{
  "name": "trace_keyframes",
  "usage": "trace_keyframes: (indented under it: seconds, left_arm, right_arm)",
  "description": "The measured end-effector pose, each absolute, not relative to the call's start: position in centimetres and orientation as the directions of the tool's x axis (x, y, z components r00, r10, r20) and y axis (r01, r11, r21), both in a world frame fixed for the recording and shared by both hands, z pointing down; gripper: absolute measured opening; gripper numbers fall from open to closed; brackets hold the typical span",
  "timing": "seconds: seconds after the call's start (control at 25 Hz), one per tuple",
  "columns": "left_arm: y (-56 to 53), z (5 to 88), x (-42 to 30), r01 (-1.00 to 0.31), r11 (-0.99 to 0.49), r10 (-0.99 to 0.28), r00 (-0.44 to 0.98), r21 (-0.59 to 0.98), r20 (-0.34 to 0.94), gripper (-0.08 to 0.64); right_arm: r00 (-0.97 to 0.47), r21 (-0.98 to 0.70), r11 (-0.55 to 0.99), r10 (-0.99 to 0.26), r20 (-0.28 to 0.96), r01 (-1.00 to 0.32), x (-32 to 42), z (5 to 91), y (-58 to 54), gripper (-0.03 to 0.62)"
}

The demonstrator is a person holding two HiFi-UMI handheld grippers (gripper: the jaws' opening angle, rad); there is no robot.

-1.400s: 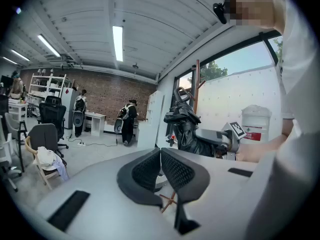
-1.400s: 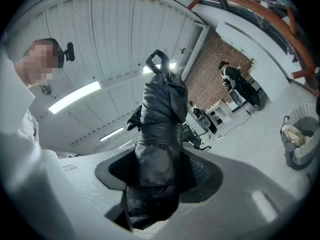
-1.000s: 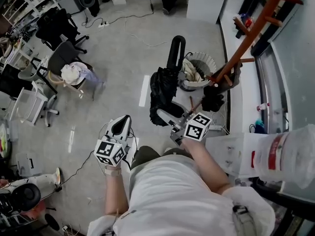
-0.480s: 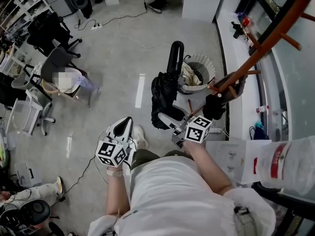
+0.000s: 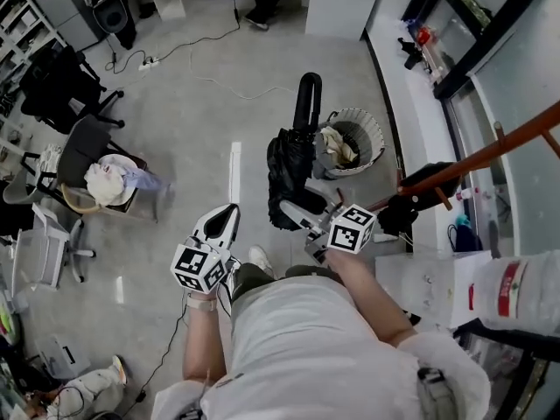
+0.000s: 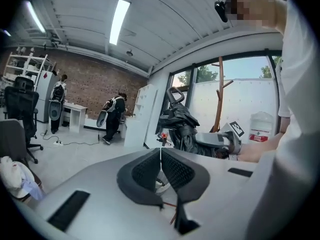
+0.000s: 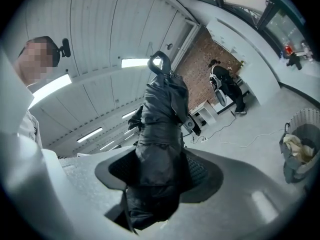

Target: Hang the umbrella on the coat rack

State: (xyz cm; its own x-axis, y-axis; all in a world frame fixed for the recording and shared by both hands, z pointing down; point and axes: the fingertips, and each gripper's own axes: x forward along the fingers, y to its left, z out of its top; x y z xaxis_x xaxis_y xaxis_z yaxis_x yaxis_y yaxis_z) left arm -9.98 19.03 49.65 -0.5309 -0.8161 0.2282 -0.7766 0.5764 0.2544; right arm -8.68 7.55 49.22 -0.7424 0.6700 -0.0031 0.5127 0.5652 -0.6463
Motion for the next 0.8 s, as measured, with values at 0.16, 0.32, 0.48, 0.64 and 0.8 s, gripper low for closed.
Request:
trace_keyframes:
  seconds: [0.16, 0.32, 0.48, 0.64, 0.8]
  left_arm:
    - [20.3, 50.6, -14.7, -0.824, 0.508, -0.858, -0.458, 0.252, 0.230, 0.003]
    - [19.8, 51.1, -17.7, -0.860, 0.439, -0.893, -0.386, 0.260, 0.233, 0.003]
    - [16.4, 51.3, -18.5, -0.898, 0.348, -0.927, -0.288, 0.269, 0.239, 0.003]
    - [12.7, 51.1, -18.5, -0.927, 0.255, -0.952, -0.191, 0.276, 0.239, 0.003]
    - [8.7, 50.6, -18.0, -0.943, 0.182, -0.966, -0.118, 0.280, 0.232, 0.003]
  right_arm:
    - [-0.787, -0.657, 0.590, 0.617, -0.010, 0.470, -12.6, 50.0, 9.5, 0.253]
    - [-0.830, -0.647, 0.631, 0.558, -0.006, 0.429, -14.6, 49.8, 9.3, 0.252]
    - [-0.880, -0.639, 0.677, 0.474, 0.001, 0.364, -15.0, 49.5, 6.3, 0.252]
    - [-0.920, -0.636, 0.711, 0.392, 0.006, 0.299, -14.5, 49.5, 3.0, 0.252]
    - [-0.946, -0.638, 0.729, 0.325, 0.003, 0.249, -13.8, 49.3, -0.6, 0.252]
